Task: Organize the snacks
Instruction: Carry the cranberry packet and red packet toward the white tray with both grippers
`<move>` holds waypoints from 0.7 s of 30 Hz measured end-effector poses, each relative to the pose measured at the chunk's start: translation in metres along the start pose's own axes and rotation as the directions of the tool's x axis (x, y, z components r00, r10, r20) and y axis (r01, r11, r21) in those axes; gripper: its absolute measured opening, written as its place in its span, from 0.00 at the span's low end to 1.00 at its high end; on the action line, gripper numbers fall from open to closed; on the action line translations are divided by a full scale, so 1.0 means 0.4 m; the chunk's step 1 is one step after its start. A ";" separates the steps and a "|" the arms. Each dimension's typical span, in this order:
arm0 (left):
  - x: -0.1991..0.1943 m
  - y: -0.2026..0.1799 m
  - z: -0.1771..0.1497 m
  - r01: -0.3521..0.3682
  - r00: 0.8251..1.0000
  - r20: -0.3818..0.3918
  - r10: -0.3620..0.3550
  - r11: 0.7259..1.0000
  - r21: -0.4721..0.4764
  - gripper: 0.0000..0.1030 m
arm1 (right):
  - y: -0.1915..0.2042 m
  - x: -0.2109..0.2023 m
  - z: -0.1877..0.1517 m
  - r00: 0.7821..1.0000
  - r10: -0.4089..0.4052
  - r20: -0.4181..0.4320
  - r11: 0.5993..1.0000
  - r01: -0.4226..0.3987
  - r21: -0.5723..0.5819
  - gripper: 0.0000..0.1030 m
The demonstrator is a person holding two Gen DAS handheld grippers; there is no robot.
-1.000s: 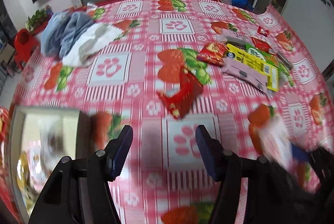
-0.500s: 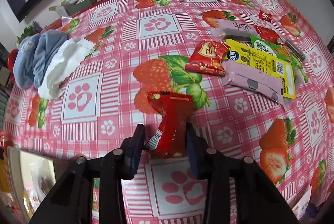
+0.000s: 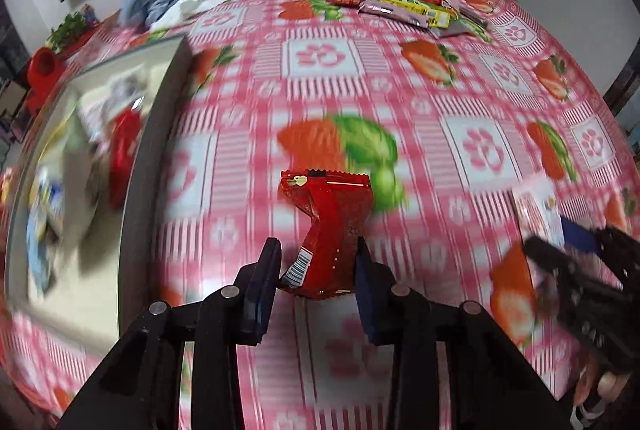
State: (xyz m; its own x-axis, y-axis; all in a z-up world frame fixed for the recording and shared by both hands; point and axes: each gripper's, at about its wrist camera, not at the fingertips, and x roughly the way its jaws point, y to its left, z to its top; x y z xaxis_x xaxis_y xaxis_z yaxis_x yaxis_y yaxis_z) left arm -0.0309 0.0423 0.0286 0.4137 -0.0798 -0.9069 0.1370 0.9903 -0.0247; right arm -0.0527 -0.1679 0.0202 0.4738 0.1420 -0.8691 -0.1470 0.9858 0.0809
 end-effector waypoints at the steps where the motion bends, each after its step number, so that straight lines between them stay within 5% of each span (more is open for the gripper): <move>1: -0.010 0.003 -0.025 0.022 1.000 -0.006 -0.022 1.000 -0.021 0.37 | 0.005 -0.004 -0.008 1.000 -0.002 0.001 1.000 0.002 0.003 0.42; 6: -0.019 -0.004 -0.092 0.030 1.000 -0.001 -0.030 0.999 -0.030 0.37 | 0.018 -0.008 -0.023 1.000 -0.031 0.006 0.999 0.030 0.013 0.43; 21: -0.021 -0.019 -0.110 -0.013 0.999 0.037 0.013 1.000 -0.004 0.38 | 0.063 -0.015 -0.032 0.999 0.004 -0.032 1.000 -0.004 0.023 0.42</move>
State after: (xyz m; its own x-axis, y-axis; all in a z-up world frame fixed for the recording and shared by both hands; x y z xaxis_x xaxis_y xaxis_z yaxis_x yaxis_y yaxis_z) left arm -0.0751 0.0406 0.0180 0.4483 -0.0712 -0.8910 0.1280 0.9917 -0.0148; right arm -0.0704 -0.1451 0.0210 0.4452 0.1433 -0.8839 -0.1291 0.9871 0.0950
